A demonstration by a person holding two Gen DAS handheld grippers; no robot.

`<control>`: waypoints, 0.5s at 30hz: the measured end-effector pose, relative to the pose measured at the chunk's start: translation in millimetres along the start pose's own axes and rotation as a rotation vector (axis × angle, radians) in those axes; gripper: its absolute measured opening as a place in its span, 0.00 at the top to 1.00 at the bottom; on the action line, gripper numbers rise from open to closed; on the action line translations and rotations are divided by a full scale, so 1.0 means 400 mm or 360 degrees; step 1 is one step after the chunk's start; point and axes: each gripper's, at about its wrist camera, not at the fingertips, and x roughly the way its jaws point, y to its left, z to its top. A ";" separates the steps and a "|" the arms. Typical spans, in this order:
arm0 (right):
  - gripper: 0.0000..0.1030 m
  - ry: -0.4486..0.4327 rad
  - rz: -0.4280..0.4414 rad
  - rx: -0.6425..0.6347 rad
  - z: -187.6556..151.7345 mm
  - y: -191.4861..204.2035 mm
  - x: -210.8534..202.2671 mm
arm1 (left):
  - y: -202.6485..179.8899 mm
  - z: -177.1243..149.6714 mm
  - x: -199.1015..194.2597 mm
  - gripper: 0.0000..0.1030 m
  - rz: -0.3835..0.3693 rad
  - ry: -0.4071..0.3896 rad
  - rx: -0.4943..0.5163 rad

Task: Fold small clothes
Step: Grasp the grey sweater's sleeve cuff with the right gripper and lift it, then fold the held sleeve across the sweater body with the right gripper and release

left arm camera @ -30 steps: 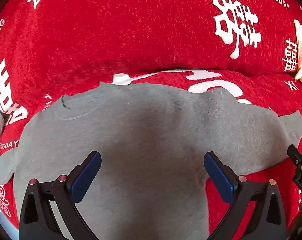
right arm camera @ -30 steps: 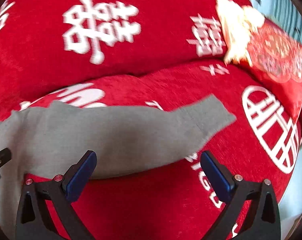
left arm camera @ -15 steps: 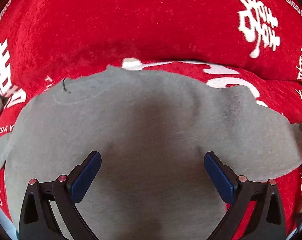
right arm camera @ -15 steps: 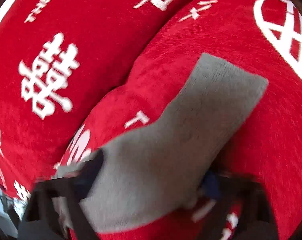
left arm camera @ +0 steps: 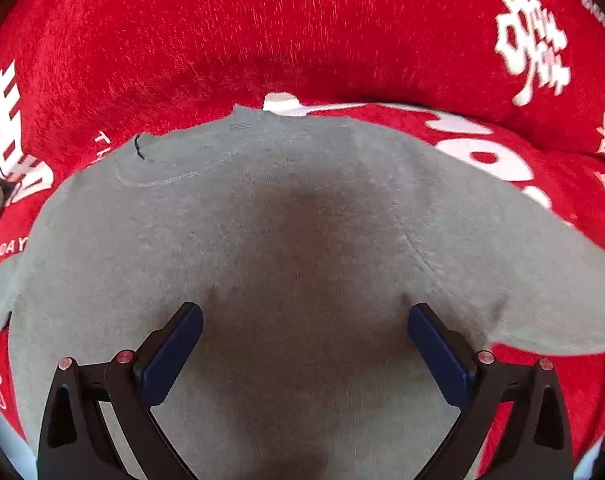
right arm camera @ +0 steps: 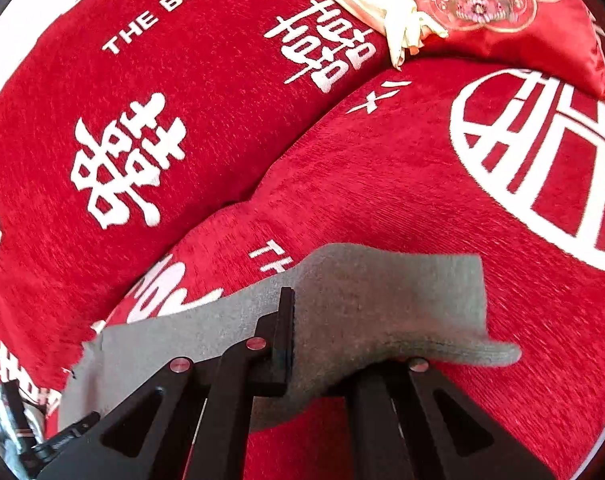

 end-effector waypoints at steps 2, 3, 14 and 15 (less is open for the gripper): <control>0.95 -0.0032 0.0002 -0.0009 0.002 0.016 -0.018 | 0.021 -0.017 -0.038 0.00 -0.0016 -0.0071 0.0017; 0.95 -0.0046 0.0003 -0.0017 0.003 0.027 -0.028 | 0.029 -0.023 -0.047 0.00 -0.0023 -0.0089 0.0023; 0.95 -0.0113 -0.0018 -0.0165 -0.012 0.192 -0.129 | 0.176 -0.133 -0.126 0.00 -0.0149 -0.0215 0.0027; 0.95 -0.0115 -0.0020 -0.0176 -0.014 0.207 -0.134 | 0.195 -0.140 -0.130 0.00 -0.0155 -0.0224 0.0018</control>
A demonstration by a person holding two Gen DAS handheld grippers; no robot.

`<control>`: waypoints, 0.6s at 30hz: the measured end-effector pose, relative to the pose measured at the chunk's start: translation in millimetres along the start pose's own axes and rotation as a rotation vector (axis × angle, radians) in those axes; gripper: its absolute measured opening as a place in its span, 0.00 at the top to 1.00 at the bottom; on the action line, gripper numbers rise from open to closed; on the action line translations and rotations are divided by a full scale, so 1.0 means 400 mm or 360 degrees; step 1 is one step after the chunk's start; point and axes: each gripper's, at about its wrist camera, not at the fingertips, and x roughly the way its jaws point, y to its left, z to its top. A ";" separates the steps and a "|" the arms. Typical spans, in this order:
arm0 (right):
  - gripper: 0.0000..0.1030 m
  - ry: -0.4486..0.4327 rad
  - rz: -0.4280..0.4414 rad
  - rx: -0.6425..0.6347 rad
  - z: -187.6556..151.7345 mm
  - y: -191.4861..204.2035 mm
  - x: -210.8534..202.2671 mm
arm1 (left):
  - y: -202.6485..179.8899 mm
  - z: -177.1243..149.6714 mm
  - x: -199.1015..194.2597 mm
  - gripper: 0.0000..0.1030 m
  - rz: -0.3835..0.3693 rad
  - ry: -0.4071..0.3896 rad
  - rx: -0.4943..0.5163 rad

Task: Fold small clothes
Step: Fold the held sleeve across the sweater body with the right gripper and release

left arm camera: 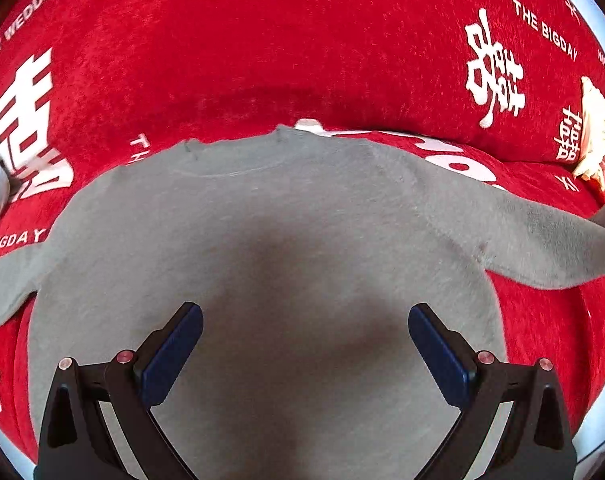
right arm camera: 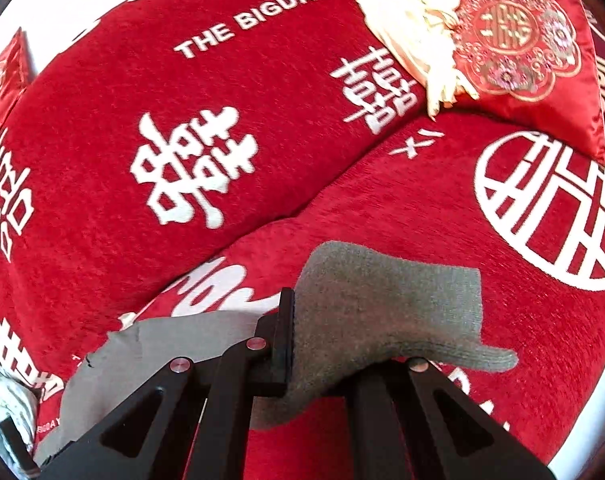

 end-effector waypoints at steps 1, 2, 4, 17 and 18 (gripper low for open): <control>0.95 -0.0004 0.0002 -0.0014 -0.001 0.022 -0.008 | 0.013 -0.004 -0.006 0.00 -0.0005 -0.0006 -0.0007; 0.95 -0.0009 0.0007 -0.0022 -0.001 0.038 -0.014 | 0.025 -0.008 -0.011 0.00 -0.0009 -0.0009 -0.0013; 0.95 -0.0021 0.0023 -0.0051 -0.004 0.084 -0.030 | 0.057 -0.018 -0.025 0.00 -0.0010 -0.0021 -0.0028; 0.95 -0.0001 0.0155 -0.0311 -0.104 0.402 -0.094 | 0.250 -0.064 -0.077 0.00 -0.0026 -0.0054 -0.0151; 0.95 0.0004 0.0167 -0.0333 -0.115 0.427 -0.099 | 0.261 -0.067 -0.078 0.00 -0.0023 -0.0054 -0.0162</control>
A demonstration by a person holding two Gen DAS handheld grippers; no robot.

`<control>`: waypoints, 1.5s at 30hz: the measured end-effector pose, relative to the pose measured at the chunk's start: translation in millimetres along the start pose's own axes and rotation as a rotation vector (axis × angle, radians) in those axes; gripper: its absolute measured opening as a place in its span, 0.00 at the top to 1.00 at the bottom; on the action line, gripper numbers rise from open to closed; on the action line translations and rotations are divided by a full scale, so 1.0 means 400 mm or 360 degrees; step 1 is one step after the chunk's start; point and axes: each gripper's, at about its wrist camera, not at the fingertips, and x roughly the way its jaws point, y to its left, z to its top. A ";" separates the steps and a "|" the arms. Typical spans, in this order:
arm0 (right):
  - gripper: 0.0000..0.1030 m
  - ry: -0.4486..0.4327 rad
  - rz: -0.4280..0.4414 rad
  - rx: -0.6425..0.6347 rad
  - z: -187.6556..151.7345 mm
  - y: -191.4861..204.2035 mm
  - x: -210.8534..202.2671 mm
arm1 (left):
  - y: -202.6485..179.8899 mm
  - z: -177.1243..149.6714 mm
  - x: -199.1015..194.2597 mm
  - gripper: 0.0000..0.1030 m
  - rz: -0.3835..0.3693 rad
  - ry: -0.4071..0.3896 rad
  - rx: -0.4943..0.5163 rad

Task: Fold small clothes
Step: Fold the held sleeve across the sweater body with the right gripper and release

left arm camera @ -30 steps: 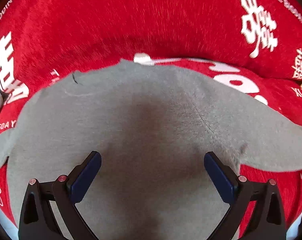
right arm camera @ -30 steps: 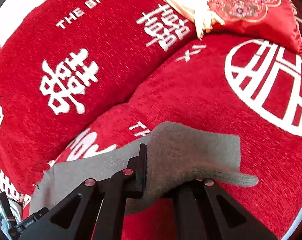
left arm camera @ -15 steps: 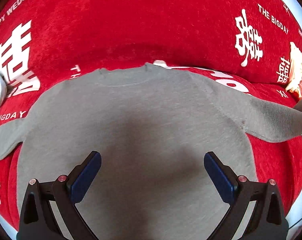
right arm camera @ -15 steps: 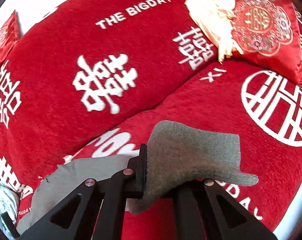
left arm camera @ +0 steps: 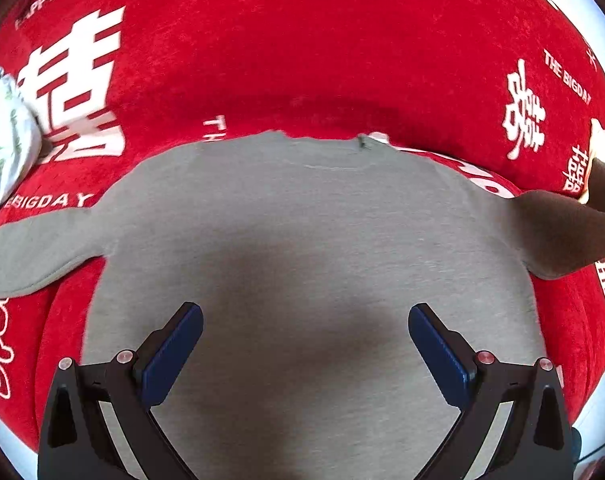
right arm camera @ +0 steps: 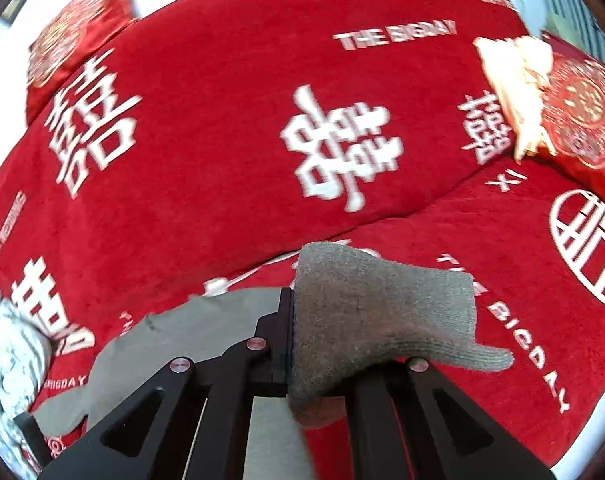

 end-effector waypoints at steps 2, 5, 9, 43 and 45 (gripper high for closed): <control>0.95 0.0006 0.0020 -0.0047 -0.009 0.053 -0.002 | 0.025 -0.006 -0.002 0.00 0.0008 0.0000 -0.0016; 0.95 0.0014 0.0033 -0.0111 -0.019 0.124 0.002 | 0.073 -0.015 -0.006 0.00 0.0019 0.0005 -0.0050; 0.95 0.0024 0.0038 -0.0177 -0.030 0.203 0.013 | 0.138 -0.027 -0.009 0.00 0.0024 0.0020 -0.0114; 0.91 0.0495 0.0182 -0.0724 -0.386 0.715 0.386 | 0.363 -0.063 -0.064 0.00 0.0023 0.0076 -0.0335; 0.81 0.0506 0.0160 -0.0792 -0.405 0.727 0.394 | 0.370 -0.067 -0.063 0.00 0.0006 0.0080 -0.0363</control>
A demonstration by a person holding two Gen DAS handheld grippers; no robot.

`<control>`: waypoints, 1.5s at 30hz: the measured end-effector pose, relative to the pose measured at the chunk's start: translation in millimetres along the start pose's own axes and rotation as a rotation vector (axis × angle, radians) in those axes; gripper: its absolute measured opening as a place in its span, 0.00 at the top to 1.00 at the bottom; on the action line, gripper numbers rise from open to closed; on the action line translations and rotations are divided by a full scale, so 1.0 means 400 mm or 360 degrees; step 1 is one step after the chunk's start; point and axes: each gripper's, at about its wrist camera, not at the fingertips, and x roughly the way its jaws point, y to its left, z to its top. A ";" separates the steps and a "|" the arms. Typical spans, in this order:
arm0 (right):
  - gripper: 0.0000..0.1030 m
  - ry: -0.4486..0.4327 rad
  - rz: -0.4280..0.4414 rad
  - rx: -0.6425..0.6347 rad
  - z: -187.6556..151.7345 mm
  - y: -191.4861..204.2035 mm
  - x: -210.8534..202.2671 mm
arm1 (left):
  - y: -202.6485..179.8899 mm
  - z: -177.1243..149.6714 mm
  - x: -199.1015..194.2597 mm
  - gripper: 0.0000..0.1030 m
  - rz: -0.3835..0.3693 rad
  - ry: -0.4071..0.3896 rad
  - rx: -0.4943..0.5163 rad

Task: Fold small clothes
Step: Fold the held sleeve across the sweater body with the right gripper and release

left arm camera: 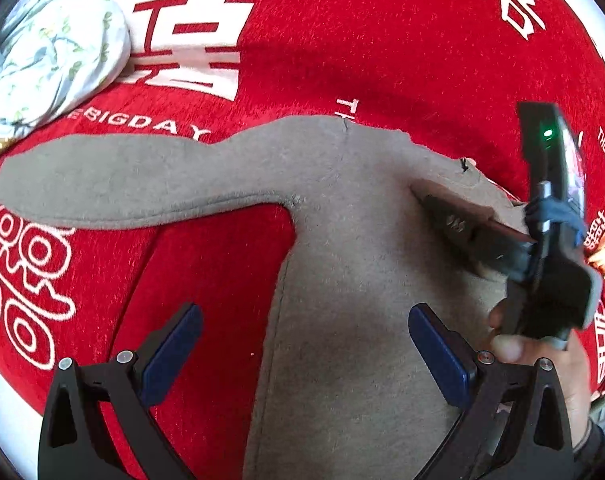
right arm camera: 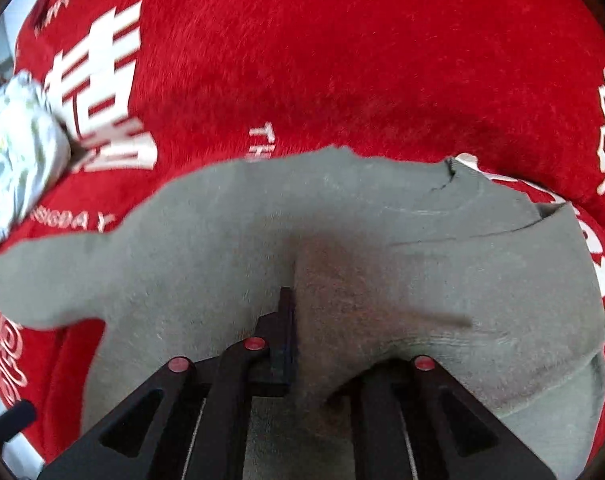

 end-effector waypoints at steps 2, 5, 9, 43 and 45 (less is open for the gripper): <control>0.50 0.0004 0.0012 -0.0082 -0.003 0.022 0.002 | 0.006 -0.003 0.001 0.00 -0.0012 0.0002 -0.0020; 0.19 -0.0012 -0.0020 -0.0315 -0.009 0.085 -0.007 | 0.017 -0.015 0.002 0.00 -0.0028 0.0012 -0.0045; 0.19 -0.0061 -0.0193 -0.0683 -0.030 0.176 -0.020 | 0.029 -0.035 -0.003 0.00 -0.0041 0.0014 -0.0070; 0.17 -0.0066 0.0076 0.0467 -0.046 -0.565 -0.057 | -0.312 0.067 0.130 0.00 -0.0001 0.0087 0.0330; 0.15 -0.0044 -0.0128 0.0497 -0.045 -0.595 -0.057 | -0.335 0.080 0.171 0.00 0.0014 0.0134 0.0351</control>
